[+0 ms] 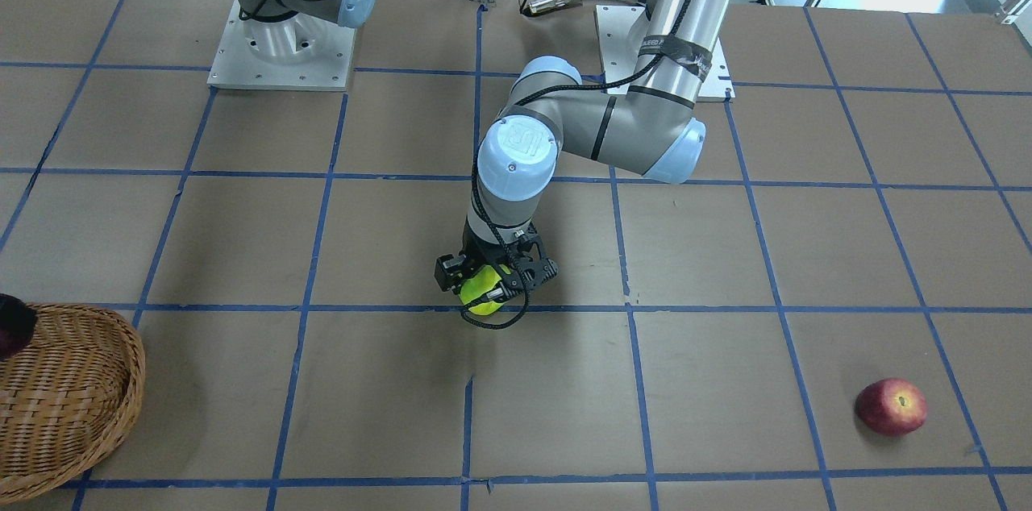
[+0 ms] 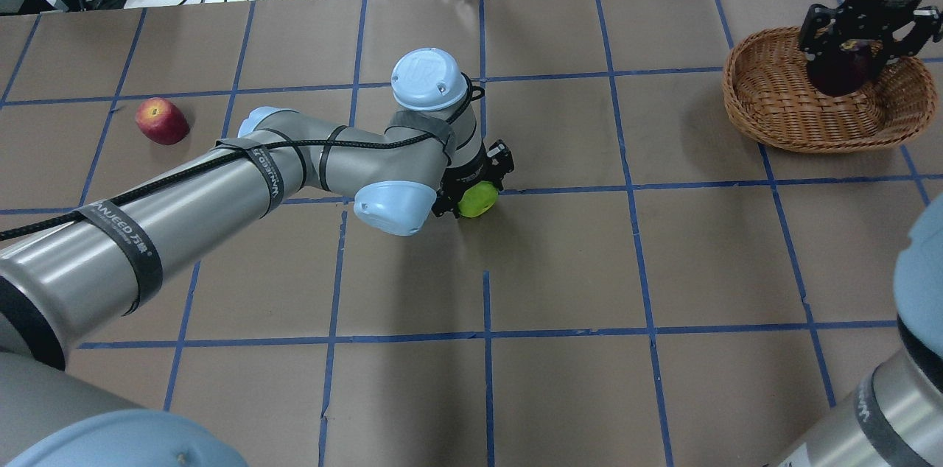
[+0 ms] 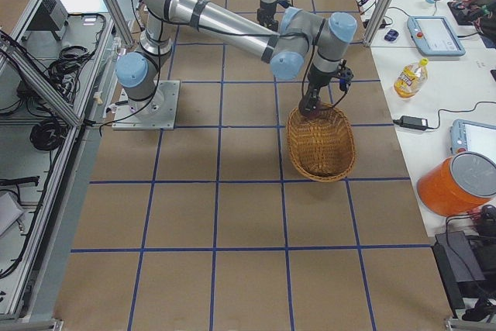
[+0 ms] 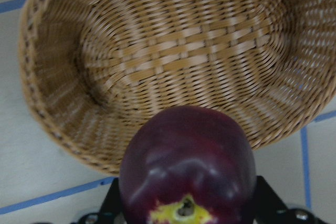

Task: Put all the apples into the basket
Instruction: 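Carry the purple apple to the basket while the left carries green apple to center, then release the purple apple into the basket while the left gripper moves to the red apple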

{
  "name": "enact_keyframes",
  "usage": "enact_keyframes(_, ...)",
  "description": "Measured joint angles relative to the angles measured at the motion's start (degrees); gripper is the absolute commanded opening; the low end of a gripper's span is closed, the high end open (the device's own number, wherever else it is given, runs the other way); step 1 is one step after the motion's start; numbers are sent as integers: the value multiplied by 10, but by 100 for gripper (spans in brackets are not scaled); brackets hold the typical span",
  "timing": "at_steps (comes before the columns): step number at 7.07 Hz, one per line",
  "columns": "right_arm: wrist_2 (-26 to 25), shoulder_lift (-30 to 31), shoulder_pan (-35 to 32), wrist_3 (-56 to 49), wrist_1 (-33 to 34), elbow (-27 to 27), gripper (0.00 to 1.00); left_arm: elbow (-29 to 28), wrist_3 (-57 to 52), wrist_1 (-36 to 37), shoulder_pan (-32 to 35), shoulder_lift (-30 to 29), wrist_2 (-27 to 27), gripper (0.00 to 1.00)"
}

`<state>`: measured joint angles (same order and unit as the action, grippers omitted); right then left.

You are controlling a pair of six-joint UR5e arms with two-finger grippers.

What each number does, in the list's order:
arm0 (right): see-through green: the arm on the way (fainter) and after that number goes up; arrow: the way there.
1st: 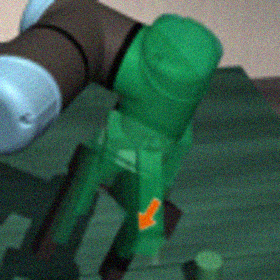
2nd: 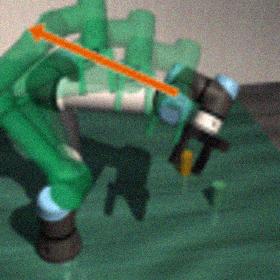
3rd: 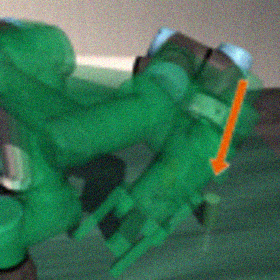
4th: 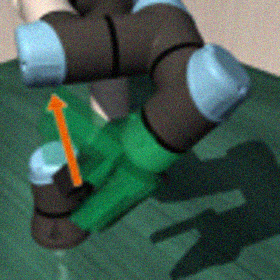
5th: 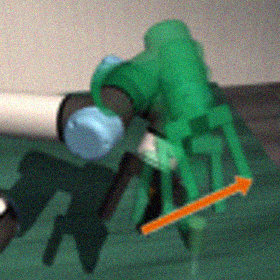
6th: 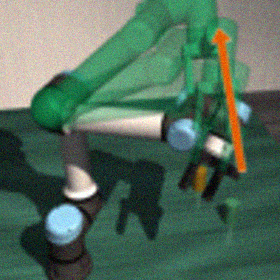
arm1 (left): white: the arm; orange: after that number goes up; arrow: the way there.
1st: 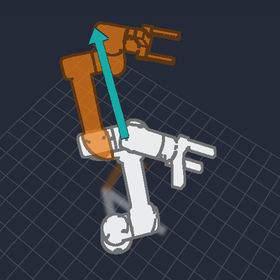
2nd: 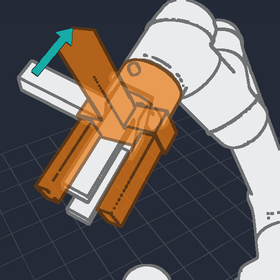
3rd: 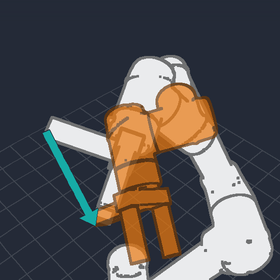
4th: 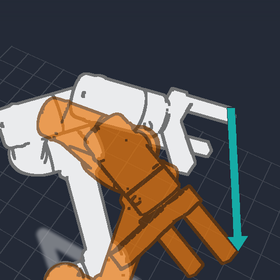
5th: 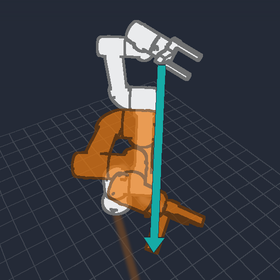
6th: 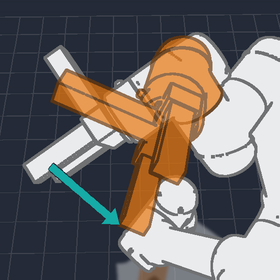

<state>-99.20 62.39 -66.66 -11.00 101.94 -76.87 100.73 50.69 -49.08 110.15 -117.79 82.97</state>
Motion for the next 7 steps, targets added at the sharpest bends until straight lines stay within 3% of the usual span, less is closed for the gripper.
enact_keyframes(3,-24,-78,44,-84,135,4,0,-15,17,-4,-4,14,-18,100)
enact_keyframes(4,-25,-95,46,-88,153,4,18,-30,12,-22,-15,24,-21,100)
enact_keyframes(5,-26,-106,47,-94,165,3,99,-45,-25,-61,-35,37,-21,100)
enact_keyframes(7,-26,-111,48,-104,172,4,100,-56,-201,-164,-95,74,26,93)
